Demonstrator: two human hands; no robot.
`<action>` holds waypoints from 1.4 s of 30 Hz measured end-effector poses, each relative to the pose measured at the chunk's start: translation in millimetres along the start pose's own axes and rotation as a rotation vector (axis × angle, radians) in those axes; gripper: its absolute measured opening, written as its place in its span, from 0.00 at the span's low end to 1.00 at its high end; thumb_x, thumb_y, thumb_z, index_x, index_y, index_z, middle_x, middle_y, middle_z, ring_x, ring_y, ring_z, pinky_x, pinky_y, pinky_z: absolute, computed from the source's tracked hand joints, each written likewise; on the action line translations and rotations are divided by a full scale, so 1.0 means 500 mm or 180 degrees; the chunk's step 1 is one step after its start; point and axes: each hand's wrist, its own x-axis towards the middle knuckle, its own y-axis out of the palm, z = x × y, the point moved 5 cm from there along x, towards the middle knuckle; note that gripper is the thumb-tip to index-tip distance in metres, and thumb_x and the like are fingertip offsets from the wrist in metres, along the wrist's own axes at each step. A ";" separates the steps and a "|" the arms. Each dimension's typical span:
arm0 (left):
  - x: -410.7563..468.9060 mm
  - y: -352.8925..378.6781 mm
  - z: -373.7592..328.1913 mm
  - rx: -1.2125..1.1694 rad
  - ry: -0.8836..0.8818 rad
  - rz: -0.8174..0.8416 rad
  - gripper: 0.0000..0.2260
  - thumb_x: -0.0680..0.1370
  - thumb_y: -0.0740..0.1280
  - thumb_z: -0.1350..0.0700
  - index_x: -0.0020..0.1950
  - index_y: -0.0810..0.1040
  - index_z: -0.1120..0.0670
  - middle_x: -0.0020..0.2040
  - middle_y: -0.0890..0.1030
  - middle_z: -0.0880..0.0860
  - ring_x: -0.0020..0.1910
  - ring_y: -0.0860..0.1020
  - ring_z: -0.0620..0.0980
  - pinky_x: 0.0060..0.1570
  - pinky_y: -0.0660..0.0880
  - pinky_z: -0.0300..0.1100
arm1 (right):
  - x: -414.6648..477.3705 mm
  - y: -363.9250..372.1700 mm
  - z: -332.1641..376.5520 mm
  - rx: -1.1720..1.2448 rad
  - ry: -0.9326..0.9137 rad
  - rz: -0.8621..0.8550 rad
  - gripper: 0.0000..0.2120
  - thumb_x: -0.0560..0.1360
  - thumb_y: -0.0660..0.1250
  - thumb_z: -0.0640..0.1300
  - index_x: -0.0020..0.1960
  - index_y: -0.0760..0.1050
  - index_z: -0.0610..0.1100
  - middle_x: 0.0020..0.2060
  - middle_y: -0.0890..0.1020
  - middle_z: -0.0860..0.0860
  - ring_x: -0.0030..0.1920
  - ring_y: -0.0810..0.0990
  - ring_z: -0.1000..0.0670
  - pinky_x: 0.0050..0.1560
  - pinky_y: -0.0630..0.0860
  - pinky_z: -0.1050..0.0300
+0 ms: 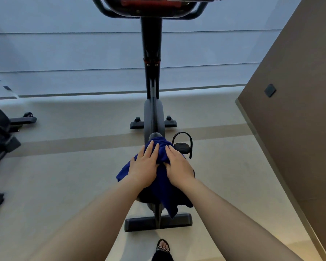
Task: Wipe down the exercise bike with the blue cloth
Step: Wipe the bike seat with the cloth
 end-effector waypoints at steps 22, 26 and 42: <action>-0.205 0.035 0.051 -0.0012 0.0081 -0.0231 0.39 0.76 0.64 0.54 0.74 0.37 0.47 0.75 0.47 0.51 0.70 0.53 0.56 0.67 0.59 0.54 | -0.158 0.051 0.065 -0.0063 -0.0332 -0.0276 0.29 0.71 0.62 0.39 0.71 0.62 0.52 0.71 0.64 0.56 0.73 0.54 0.52 0.70 0.48 0.53; -0.224 0.053 0.052 -0.0079 0.0123 -0.0360 0.35 0.79 0.59 0.49 0.74 0.36 0.48 0.76 0.43 0.51 0.71 0.50 0.56 0.67 0.59 0.53 | -0.181 0.068 0.062 -0.0381 -0.0418 -0.0268 0.32 0.74 0.64 0.42 0.74 0.55 0.52 0.74 0.60 0.55 0.74 0.50 0.52 0.70 0.46 0.53; -0.082 0.021 0.072 -0.0035 -0.0016 -0.0507 0.28 0.79 0.47 0.41 0.75 0.40 0.48 0.75 0.50 0.50 0.69 0.55 0.53 0.65 0.59 0.50 | -0.040 0.066 0.037 -0.0786 -0.0353 -0.0242 0.26 0.79 0.48 0.51 0.75 0.43 0.53 0.76 0.49 0.54 0.74 0.42 0.53 0.71 0.40 0.53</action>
